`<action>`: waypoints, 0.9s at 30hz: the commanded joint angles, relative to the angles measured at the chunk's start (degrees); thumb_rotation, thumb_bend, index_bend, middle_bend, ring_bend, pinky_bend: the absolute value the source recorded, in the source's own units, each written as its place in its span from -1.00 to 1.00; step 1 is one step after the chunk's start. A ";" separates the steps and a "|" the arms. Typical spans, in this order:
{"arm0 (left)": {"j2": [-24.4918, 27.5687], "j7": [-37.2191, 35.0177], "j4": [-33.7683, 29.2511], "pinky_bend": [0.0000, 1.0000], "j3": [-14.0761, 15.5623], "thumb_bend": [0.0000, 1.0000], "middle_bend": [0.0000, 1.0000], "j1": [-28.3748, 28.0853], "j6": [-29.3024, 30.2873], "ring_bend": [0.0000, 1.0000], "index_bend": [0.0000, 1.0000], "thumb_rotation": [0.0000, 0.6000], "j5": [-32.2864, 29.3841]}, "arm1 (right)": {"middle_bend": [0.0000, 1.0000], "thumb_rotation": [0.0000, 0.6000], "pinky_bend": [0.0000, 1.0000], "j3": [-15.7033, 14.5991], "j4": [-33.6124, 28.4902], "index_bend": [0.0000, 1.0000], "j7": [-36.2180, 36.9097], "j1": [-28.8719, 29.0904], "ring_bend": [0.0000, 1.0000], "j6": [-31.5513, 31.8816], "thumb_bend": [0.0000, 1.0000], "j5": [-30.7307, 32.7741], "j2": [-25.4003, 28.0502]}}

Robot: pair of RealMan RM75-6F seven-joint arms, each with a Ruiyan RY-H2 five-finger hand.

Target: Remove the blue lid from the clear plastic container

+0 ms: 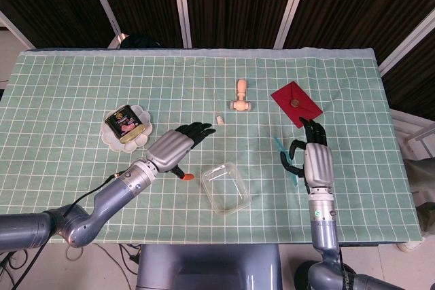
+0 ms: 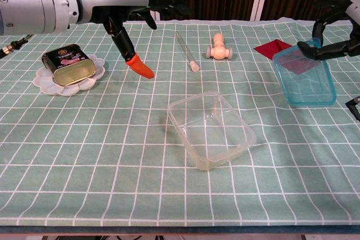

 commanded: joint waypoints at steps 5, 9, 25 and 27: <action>1.74 0.07 -1.66 -0.71 0.19 -1.00 -1.00 1.88 2.08 -1.00 -1.00 1.00 0.49 | -1.00 1.00 -1.00 1.74 -1.67 -1.00 -7.87 0.15 -1.00 -4.00 -0.28 10.59 4.41; 3.78 0.63 -3.71 -0.72 0.97 -1.00 -1.00 4.13 4.80 -1.00 -1.00 1.00 1.09 | -1.00 1.00 -1.00 2.47 -5.28 -1.00 -12.84 0.05 -1.00 -3.33 -0.36 14.61 7.29; 16.87 3.88 -15.10 -0.78 15.68 -1.00 -1.00 26.65 29.04 -1.00 -1.00 1.00 17.52 | -1.00 1.00 -1.00 -4.03 -17.61 -1.00 -9.08 -9.23 -1.00 -0.58 -0.40 9.13 24.78; 17.31 3.38 -14.26 -0.82 17.69 -1.00 -1.00 29.95 32.34 -1.00 -1.00 1.00 19.78 | -1.00 1.00 -1.00 -6.52 -18.16 -1.00 -7.35 -11.02 -1.00 -0.49 -0.43 5.42 27.48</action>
